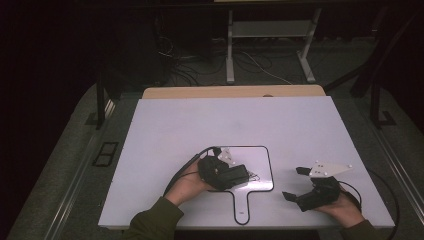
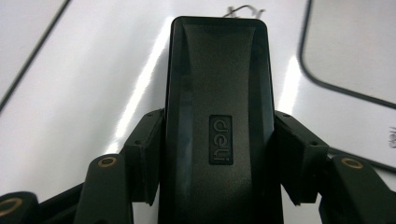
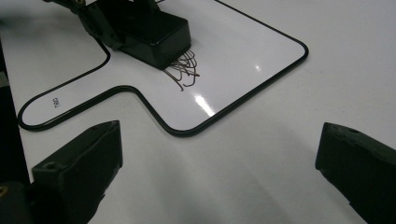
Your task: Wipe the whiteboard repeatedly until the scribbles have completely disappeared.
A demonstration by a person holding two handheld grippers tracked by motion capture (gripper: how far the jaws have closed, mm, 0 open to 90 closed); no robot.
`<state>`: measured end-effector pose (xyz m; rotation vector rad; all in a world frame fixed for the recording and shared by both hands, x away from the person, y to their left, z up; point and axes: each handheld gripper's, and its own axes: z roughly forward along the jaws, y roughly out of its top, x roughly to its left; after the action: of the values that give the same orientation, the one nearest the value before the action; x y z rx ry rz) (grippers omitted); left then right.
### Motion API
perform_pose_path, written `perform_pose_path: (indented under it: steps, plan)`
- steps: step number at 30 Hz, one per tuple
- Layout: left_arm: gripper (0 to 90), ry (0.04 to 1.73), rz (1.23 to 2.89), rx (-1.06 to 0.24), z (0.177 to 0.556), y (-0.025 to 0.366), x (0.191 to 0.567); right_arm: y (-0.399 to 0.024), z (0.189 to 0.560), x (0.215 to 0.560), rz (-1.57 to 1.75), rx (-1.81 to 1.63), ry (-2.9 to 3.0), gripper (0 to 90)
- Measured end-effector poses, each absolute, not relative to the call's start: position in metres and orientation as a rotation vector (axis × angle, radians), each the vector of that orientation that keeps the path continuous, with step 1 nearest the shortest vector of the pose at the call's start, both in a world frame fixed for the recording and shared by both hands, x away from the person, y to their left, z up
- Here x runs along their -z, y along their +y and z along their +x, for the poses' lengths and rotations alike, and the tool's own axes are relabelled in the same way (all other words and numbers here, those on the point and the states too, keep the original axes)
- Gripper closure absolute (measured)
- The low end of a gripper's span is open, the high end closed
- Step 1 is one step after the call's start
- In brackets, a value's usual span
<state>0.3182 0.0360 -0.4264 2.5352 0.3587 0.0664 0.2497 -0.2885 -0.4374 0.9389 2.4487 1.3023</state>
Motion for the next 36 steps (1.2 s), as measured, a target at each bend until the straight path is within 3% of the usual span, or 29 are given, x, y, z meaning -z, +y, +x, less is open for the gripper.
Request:
perform_pose_path:
  steps: [8,23,36]
  plan:
    - [39.2,0.358,2.534,-0.072,0.322,0.034,0.427,-0.288,0.250,0.438,0.942,-1.298,2.451,0.0]
    - [39.2,0.534,2.515,-0.161,0.347,0.073,0.426,-0.289,0.250,0.437,0.939,-1.298,2.447,0.0]
    - [39.2,0.438,2.533,-0.112,0.315,0.063,0.426,-0.287,0.250,0.437,0.938,-1.300,2.449,0.0]
